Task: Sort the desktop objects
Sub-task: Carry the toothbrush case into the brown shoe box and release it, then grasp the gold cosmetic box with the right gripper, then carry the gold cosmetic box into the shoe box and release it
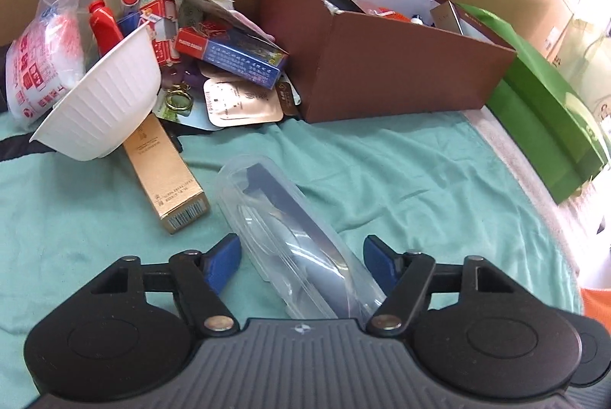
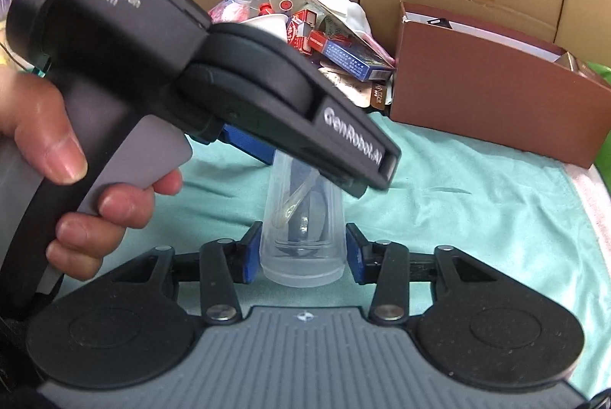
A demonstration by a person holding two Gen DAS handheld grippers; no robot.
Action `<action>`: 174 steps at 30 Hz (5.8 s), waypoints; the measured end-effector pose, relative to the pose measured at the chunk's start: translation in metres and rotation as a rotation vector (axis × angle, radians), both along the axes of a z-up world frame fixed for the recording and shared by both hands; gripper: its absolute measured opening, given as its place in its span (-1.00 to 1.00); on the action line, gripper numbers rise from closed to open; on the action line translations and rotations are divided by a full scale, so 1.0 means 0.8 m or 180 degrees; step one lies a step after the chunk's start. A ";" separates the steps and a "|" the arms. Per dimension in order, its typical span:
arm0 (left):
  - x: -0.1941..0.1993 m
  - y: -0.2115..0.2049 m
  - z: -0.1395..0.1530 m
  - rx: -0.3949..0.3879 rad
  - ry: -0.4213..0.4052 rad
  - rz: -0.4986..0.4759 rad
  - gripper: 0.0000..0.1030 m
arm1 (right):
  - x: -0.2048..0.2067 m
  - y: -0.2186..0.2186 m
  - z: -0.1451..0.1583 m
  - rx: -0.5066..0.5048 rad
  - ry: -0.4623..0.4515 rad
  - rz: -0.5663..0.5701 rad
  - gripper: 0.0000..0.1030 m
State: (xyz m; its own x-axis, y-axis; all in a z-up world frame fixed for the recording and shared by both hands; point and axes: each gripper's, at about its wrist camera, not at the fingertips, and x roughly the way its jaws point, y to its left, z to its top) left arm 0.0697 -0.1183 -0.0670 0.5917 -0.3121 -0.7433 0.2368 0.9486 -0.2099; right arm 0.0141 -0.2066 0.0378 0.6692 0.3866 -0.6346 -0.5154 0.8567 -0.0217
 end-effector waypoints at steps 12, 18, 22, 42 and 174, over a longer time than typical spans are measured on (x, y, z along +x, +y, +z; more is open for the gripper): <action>-0.004 -0.032 0.067 -0.0111 -0.0423 -0.0156 0.34 | -0.010 -0.025 0.047 0.0042 -0.0503 -0.0185 -0.17; 0.031 -0.083 0.127 -0.0236 -0.0866 -0.0394 0.34 | 0.024 -0.064 0.094 0.0085 -0.0954 -0.0471 -0.17; 0.075 -0.115 0.152 -0.0466 -0.0878 -0.0526 0.31 | 0.060 -0.096 0.117 0.0039 -0.1163 -0.0673 -0.17; 0.268 -0.233 0.129 -0.0843 -0.0516 -0.0784 0.25 | 0.261 -0.202 0.093 -0.0076 -0.0987 -0.1001 -0.17; 0.025 -0.032 0.099 -0.0195 -0.0873 -0.0373 -0.10 | 0.054 -0.045 0.070 0.0223 -0.0836 -0.0308 -0.37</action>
